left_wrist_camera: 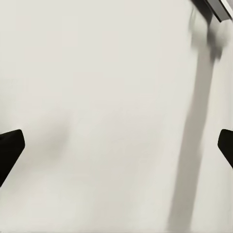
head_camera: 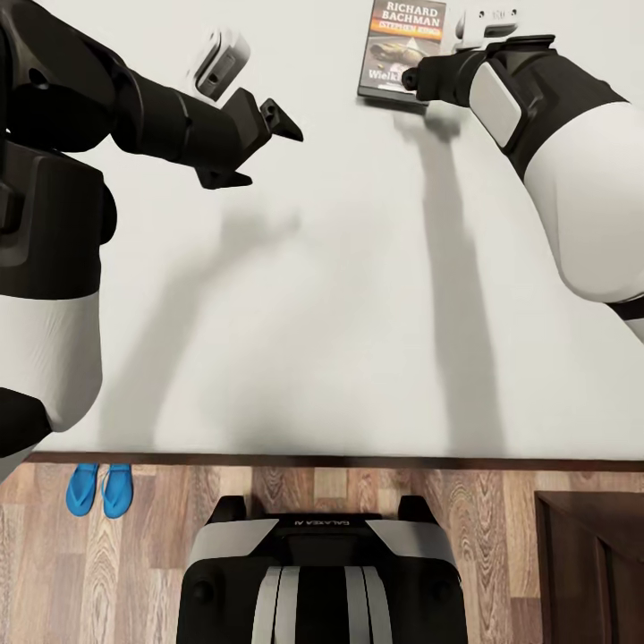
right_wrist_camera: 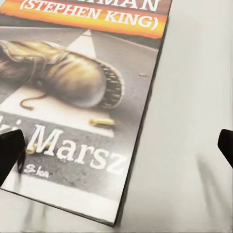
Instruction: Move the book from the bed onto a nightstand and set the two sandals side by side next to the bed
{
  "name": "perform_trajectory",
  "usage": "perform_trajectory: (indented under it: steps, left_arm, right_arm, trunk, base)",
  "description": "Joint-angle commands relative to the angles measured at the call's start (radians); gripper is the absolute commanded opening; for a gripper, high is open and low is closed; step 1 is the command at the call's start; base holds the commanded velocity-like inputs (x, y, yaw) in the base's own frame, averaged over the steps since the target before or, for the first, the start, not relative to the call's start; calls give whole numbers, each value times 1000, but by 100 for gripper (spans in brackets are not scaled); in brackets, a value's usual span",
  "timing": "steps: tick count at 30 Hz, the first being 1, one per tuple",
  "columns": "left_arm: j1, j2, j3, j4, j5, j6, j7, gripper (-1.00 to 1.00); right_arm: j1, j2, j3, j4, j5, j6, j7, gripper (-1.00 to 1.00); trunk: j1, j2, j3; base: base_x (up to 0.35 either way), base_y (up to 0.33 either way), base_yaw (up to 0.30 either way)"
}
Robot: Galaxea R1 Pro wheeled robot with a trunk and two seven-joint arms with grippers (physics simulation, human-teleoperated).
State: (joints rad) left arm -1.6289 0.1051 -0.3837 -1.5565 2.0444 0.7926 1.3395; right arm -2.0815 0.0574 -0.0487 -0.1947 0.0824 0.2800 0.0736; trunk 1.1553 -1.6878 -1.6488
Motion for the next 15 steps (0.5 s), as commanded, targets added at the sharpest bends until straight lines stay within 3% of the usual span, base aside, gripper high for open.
perform_trajectory:
  steps: [1, 15]
  left_arm:
    - [-1, -1, 0, -1, 5, 8, 8, 100]
    - [-9, -8, 5, -1, 5, 8, 8, 100]
  right_arm:
    - [-1, 0, 0, 43, 11, 6, 4, 100]
    - [-53, -2, -3, 33, 10, 9, 28, 100]
  trunk:
    - [0, 0, 0]
    - [0, 0, 0]
  base:
    - [-41, -17, 0]
    - [-14, -6, 0]
